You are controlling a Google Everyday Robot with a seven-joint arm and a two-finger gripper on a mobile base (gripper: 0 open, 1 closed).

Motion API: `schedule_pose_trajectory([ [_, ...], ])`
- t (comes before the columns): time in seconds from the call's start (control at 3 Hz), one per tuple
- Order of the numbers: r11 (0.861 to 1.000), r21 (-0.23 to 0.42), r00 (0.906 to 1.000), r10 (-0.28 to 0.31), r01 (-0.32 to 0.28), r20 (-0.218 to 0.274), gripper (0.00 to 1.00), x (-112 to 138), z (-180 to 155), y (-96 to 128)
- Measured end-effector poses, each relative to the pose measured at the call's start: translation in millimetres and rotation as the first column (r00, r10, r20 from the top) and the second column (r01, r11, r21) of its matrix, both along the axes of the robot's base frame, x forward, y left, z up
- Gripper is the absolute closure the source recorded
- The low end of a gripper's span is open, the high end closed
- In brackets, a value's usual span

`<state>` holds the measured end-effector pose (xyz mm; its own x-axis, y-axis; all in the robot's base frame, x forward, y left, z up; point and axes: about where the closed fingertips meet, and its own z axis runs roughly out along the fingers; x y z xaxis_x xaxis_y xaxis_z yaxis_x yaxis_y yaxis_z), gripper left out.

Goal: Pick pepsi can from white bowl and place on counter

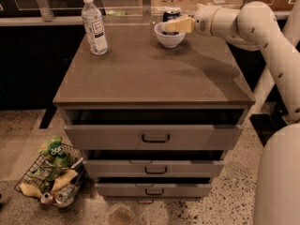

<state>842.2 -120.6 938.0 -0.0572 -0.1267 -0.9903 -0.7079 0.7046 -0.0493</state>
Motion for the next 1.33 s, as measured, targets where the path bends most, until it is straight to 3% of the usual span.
schedule_pose_trajectory([
  [1.0,0.996,0.084,0.9995,-0.019,0.017,0.027,0.0,40.8,-31.2,28.0],
  [1.33,0.996,0.085,0.9996,-0.015,0.013,0.026,0.17,41.1,-32.0,31.4],
])
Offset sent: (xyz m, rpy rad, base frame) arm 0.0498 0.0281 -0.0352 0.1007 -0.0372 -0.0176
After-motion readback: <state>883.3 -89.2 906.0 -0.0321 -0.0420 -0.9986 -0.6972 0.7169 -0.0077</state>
